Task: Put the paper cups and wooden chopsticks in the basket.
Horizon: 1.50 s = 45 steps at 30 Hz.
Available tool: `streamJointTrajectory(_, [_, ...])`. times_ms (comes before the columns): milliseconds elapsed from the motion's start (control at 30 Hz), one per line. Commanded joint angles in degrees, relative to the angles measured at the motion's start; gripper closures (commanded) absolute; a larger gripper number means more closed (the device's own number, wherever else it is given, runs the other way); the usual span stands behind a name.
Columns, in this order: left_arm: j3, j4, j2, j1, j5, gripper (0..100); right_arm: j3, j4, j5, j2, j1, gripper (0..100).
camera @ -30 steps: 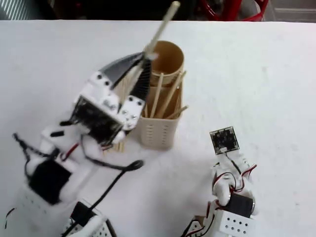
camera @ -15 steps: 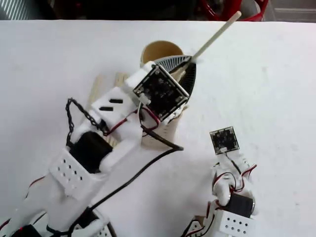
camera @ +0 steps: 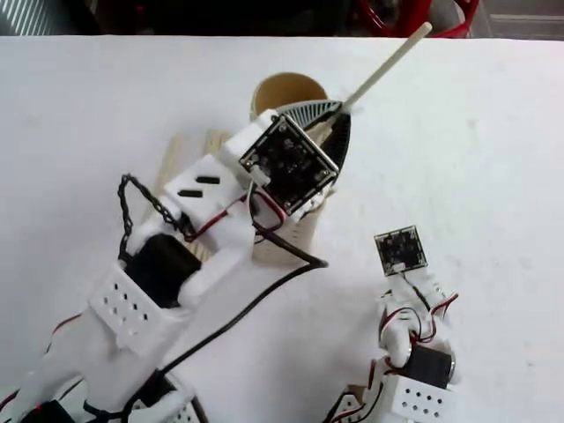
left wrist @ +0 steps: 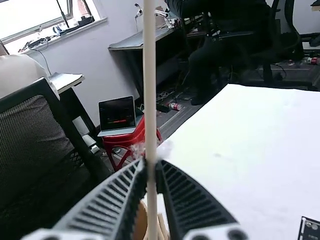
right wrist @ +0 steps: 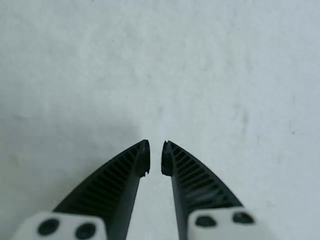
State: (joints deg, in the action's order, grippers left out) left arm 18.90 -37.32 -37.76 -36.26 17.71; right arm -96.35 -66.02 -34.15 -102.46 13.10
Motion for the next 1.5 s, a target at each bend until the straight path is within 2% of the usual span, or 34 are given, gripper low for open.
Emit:
streamJointTrajectory(0, [-3.1, 0.0, -0.3, 1.9, 0.1, 95, -0.5, -0.2, -0.3, -0.3, 0.2, 94.2])
streamJointTrajectory(400, [-3.1, 0.0, -0.3, 2.7, 0.1, 95, -0.5, -0.2, -0.3, -0.3, 0.2, 94.2])
streamJointTrajectory(567, [-3.0, -0.1, -0.3, 2.7, 0.2, 90, -0.5, -0.2, -0.3, -0.3, 0.2, 94.2])
streamJointTrajectory(833, [-3.0, -1.0, -0.4, 2.8, 0.3, 91, -0.5, -0.2, -0.3, -0.3, 0.2, 94.2])
streamJointTrajectory(900, [-3.3, -2.4, -0.4, 4.5, 0.1, 92, -0.5, -0.2, -0.3, -0.3, 0.2, 94.2])
streamJointTrajectory(1000, [-3.5, -6.3, -0.8, 11.6, 0.1, 96, -0.5, -0.2, -0.3, -0.3, 0.2, 94.2])
streamJointTrajectory(1200, [-1.3, -11.1, -4.7, 34.2, 0.2, 95, -0.5, -0.2, -0.3, -0.3, 0.2, 94.2])
streamJointTrajectory(1333, [6.5, -13.5, -6.4, 47.5, 0.6, 95, -0.5, -0.2, -0.3, -0.3, 0.2, 94.2])
streamJointTrajectory(1467, [16.8, -12.5, -7.7, 56.7, 0.8, 95, -0.5, -0.2, -0.3, -0.3, 0.2, 94.2])
